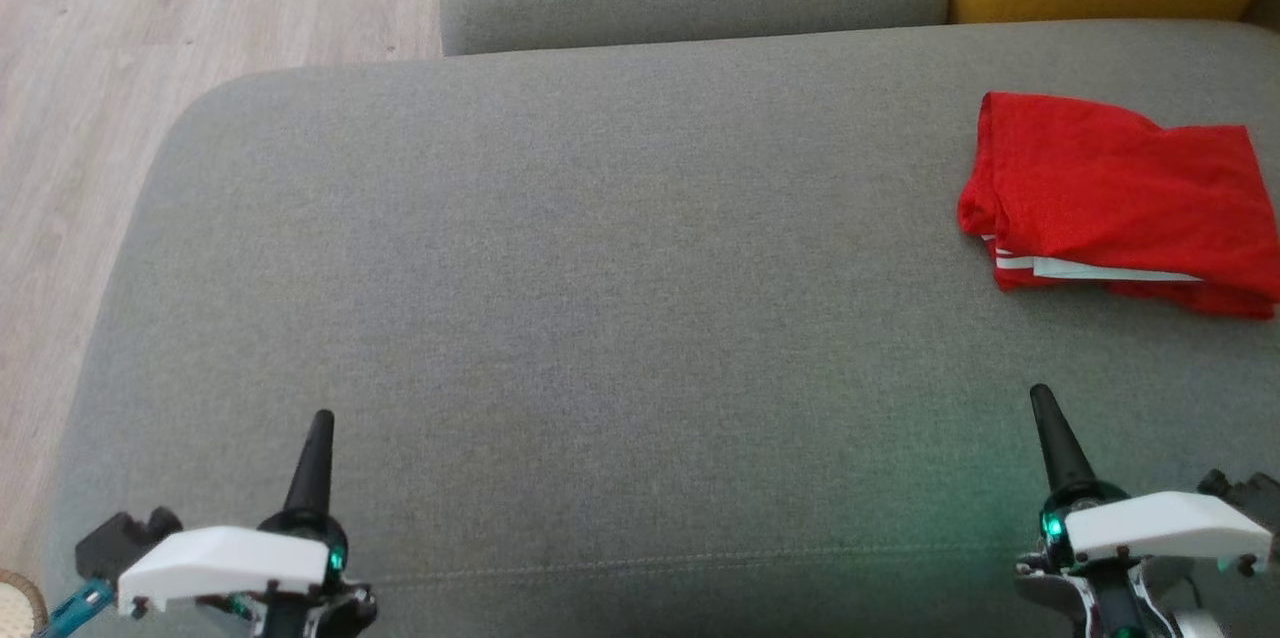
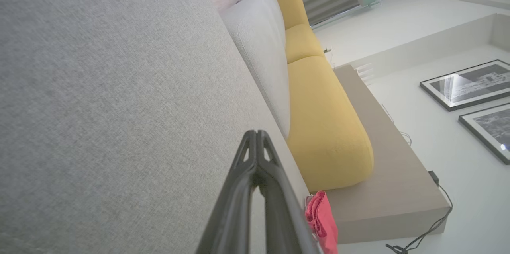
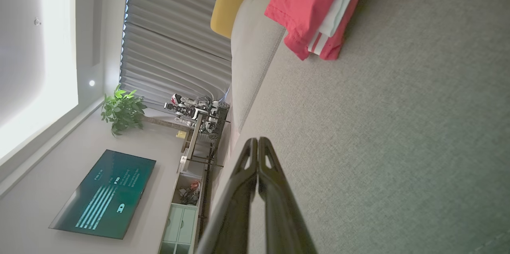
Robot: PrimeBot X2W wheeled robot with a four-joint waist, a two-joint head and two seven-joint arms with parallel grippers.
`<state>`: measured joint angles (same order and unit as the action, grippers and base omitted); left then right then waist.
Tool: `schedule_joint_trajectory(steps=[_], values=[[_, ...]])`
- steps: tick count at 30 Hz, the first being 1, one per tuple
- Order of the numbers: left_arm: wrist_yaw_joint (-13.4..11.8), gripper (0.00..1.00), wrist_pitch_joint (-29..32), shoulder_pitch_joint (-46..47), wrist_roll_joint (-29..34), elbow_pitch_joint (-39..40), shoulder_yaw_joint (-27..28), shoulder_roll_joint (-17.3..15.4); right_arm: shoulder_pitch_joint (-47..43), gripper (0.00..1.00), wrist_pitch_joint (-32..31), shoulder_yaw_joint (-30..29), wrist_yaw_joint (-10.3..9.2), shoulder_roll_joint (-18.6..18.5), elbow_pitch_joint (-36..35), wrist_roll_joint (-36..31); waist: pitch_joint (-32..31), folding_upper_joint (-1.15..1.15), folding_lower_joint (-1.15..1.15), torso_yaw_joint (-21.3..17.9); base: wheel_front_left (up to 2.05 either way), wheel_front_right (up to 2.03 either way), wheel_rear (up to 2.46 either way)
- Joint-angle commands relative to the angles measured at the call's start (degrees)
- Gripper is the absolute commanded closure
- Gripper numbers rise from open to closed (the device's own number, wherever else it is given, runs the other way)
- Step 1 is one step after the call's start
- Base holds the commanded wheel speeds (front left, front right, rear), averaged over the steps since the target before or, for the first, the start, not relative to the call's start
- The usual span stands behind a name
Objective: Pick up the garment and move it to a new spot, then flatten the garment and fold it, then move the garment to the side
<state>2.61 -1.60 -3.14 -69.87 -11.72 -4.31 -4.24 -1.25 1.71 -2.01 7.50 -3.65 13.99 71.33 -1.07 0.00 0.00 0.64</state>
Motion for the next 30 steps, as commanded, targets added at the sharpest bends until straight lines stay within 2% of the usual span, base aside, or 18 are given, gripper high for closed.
schedule_joint_trajectory(steps=[1, 30], values=[[0.9, 1.00, 0.4, 4.1, -2.1, 1.2, 2.6, -0.9, 3.2, 1.00, -0.7, 0.4, 0.00, -1.0, -1.6, 2.1, 0.1, 0.00, 0.00, 0.0, 0.00, 0.00, 0.00], [4.5, 1.00, 5.2, 8.7, -22.5, -1.9, 7.4, -0.8, 6.9, 1.00, -5.6, -1.7, -0.01, -1.1, -0.2, 20.9, 1.1, 0.00, 0.00, -0.6, 0.00, 0.00, 0.00]])
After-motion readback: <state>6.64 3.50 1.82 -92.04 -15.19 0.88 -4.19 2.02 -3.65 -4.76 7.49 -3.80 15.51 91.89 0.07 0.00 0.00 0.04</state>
